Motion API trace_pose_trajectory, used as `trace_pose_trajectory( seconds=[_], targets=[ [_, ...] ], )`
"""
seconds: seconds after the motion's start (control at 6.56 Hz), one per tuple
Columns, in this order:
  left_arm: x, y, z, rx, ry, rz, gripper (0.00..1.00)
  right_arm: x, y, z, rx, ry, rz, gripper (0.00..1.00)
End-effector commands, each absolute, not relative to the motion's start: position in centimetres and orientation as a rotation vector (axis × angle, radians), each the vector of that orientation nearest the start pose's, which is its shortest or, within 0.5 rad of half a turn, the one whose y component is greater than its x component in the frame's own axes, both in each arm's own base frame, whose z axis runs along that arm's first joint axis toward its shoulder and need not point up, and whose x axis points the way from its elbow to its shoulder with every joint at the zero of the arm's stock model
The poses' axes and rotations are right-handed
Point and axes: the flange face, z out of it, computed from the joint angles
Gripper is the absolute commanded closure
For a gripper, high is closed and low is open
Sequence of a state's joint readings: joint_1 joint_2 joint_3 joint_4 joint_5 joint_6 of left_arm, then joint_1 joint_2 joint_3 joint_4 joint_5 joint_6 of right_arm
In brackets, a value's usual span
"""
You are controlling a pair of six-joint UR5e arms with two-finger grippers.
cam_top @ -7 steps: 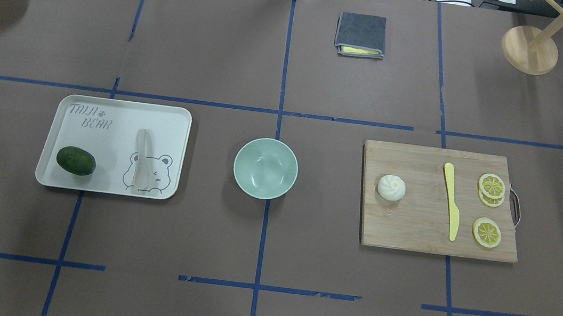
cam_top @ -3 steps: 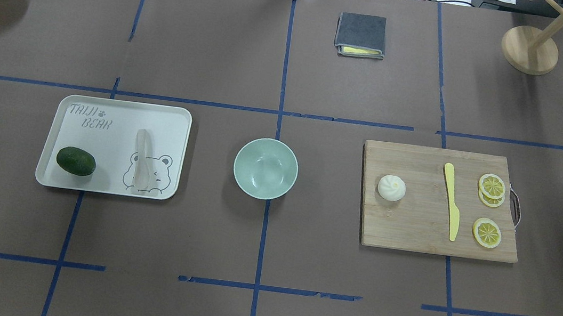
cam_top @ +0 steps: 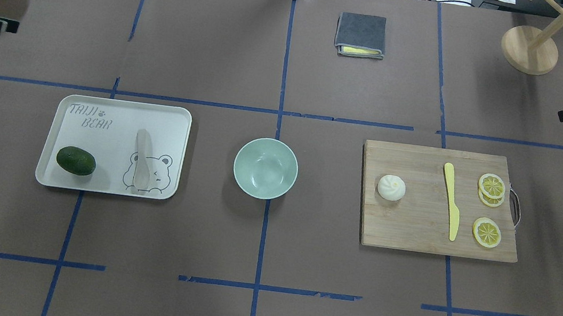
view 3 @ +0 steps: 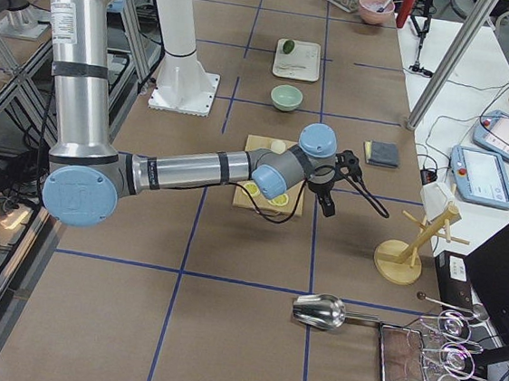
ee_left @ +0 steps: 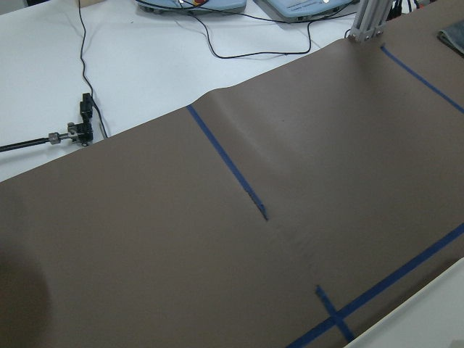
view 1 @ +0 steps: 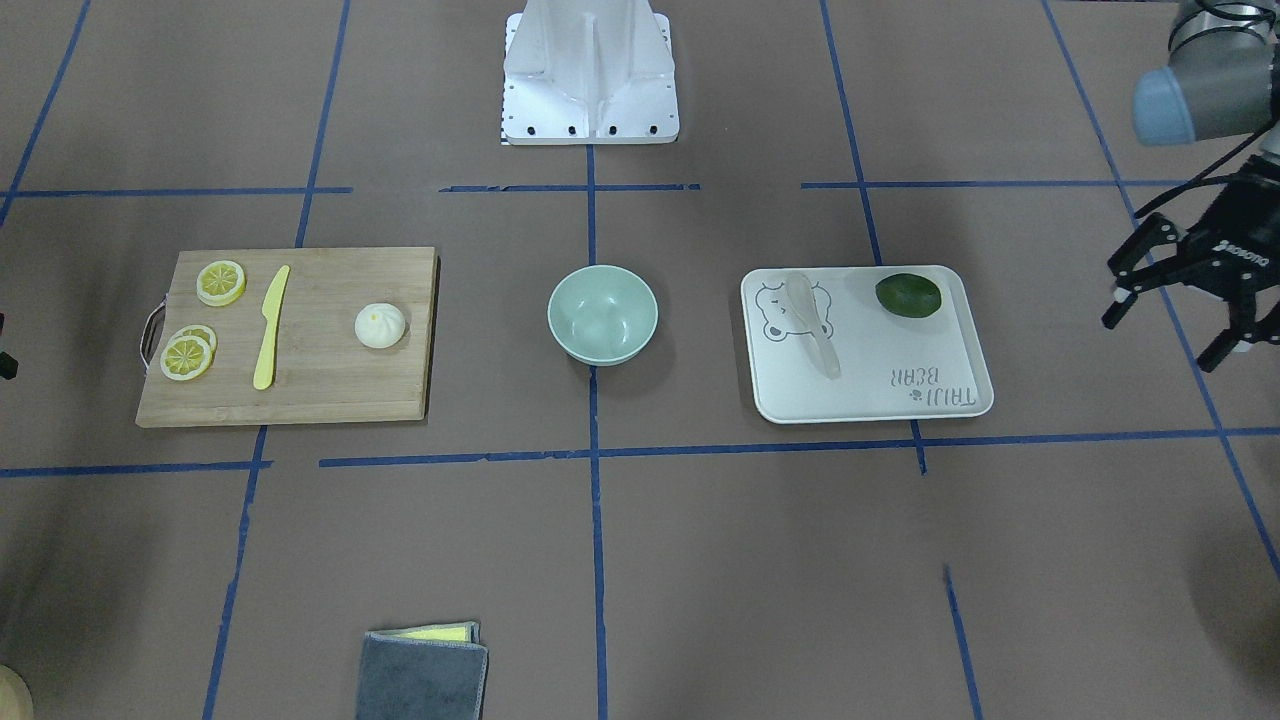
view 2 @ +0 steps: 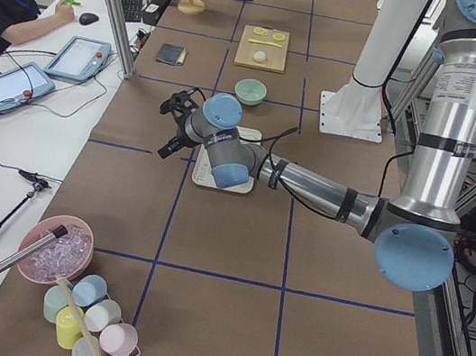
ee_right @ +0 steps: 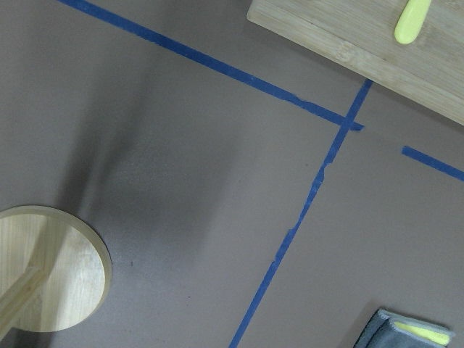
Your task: Put spoon and bun in bowl
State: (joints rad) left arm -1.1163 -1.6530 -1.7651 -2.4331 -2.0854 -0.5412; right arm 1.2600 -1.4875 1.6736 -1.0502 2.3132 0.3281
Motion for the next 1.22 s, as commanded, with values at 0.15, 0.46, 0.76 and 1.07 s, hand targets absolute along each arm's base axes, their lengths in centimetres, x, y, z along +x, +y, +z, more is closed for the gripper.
trace_pose_trajectory(
  seconds=[0.15, 0.46, 0.76, 1.07],
  targets=[
    [29.5, -48.9, 39.4, 0.503, 0.86, 0.051, 0.0, -11.0, -53.6, 50.5, 0.412, -0.892, -0.246, 0.0],
    [38.7, -47.8, 36.0, 0.37, 0.795, -0.066, 0.01, -11.0, -53.4, 50.8, 0.406, -0.891, -0.247, 0.0],
    [43.3, -45.2, 37.2, 0.282, 0.797, -0.211, 0.26, -11.0, -53.4, 50.8, 0.407, -0.89, -0.25, 0.0],
    [45.2, -43.8, 37.7, 0.275, 0.785, -0.231, 0.26, -11.0, -53.4, 51.0, 0.404, -0.89, -0.249, 0.0]
  ],
)
